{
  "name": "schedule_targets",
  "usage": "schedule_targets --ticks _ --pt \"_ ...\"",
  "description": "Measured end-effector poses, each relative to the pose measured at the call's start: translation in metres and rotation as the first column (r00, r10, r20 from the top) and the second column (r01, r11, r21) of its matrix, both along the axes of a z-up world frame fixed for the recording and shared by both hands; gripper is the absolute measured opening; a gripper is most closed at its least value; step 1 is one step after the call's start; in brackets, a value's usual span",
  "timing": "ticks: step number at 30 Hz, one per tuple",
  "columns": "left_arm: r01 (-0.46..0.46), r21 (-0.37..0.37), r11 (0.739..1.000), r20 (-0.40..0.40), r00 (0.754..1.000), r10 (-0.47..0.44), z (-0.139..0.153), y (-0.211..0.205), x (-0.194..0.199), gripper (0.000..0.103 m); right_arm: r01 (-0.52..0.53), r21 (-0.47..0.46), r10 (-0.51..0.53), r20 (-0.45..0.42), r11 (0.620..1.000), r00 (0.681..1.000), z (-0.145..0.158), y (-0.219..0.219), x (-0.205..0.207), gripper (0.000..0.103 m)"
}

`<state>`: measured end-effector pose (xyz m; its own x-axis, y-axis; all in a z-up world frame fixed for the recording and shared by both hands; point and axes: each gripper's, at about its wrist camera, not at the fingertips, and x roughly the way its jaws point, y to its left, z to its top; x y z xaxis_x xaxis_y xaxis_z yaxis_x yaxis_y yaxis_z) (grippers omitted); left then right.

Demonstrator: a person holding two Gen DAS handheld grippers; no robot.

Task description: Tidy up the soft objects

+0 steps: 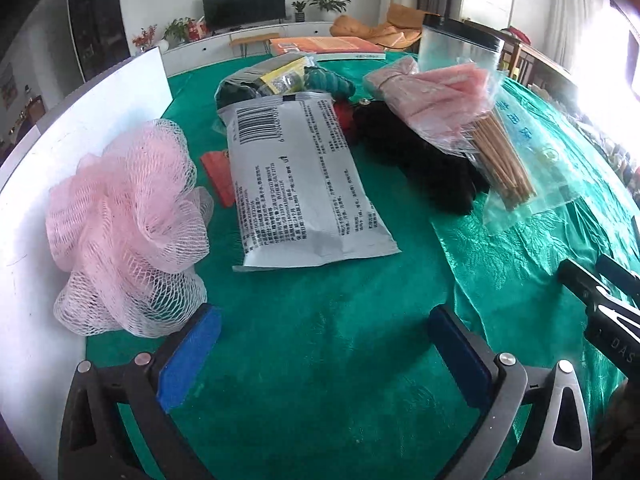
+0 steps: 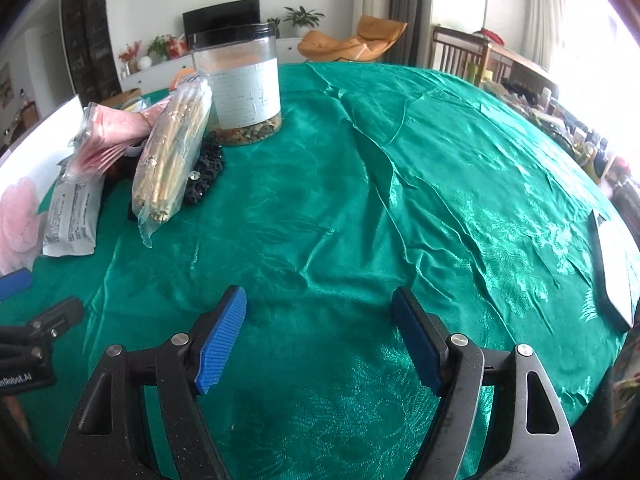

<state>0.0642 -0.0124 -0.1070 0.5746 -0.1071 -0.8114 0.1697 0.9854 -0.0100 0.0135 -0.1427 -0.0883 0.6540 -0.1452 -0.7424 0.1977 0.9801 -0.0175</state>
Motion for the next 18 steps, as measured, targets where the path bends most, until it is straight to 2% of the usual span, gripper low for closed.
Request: schedule_targets --ticks 5,18 --pt "-0.002 0.0 1.0 0.006 1.0 0.002 -0.0008 -0.0008 0.0013 0.103 -0.011 0.008 0.011 -0.001 1.0 1.0 -0.0014 0.0019 -0.0025 0.082" --pt "-0.002 0.0 1.0 0.006 1.0 0.002 -0.0007 -0.0005 0.0014 0.103 -0.012 0.008 0.012 -0.001 1.0 1.0 -0.0013 0.0019 -0.0024 0.082"
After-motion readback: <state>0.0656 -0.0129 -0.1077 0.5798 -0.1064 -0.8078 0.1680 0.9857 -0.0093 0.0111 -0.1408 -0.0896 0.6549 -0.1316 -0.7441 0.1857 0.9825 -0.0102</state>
